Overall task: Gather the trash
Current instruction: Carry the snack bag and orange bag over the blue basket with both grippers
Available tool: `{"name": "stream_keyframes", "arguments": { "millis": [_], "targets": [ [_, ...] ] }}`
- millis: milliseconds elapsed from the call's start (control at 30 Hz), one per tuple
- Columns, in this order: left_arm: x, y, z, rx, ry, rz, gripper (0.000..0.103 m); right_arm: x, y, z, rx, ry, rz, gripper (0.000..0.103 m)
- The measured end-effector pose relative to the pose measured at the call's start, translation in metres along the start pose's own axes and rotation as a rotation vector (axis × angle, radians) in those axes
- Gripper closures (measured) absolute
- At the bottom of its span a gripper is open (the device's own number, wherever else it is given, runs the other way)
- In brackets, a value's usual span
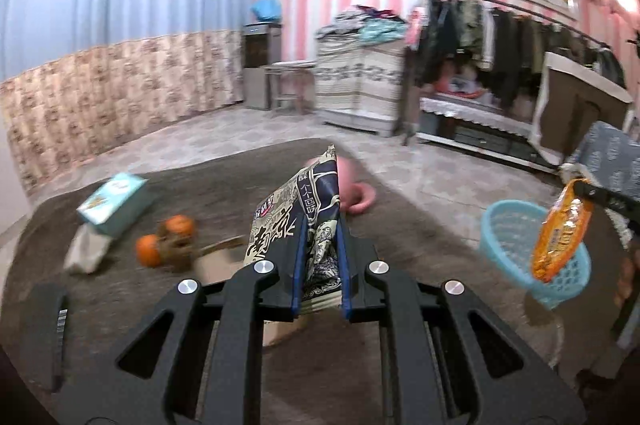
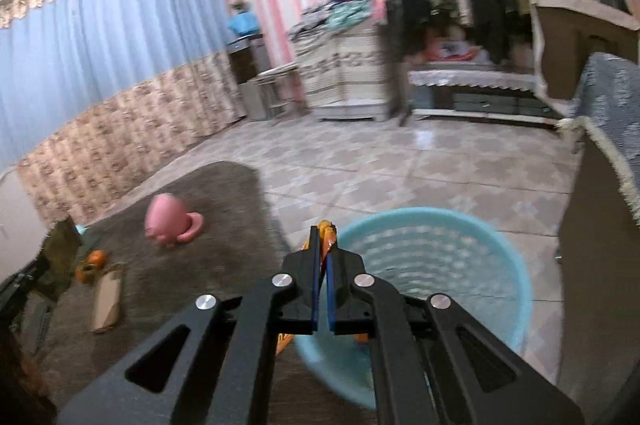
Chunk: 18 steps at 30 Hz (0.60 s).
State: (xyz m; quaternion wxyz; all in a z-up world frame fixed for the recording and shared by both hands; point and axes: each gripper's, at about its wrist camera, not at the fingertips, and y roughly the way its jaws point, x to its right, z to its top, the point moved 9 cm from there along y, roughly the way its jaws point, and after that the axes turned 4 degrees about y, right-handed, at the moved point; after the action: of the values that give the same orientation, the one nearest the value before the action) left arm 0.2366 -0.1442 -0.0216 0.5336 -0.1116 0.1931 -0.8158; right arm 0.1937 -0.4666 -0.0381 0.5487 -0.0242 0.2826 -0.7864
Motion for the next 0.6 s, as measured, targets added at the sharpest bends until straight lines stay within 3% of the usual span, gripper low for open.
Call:
{"name": "stream_keyframes", "arguments": {
  "millis": [333, 600],
  "targets": [
    [0.126, 0.035, 0.006, -0.016, 0.073, -0.187, 0.090, 0.072, 0.015, 0.013, 0.035, 0.031, -0.122, 0.100],
    [0.205, 0.054, 0.002, -0.033, 0.118, -0.303, 0.090, 0.114, 0.024, 0.013, 0.029, 0.052, -0.158, 0.100]
  ]
}}
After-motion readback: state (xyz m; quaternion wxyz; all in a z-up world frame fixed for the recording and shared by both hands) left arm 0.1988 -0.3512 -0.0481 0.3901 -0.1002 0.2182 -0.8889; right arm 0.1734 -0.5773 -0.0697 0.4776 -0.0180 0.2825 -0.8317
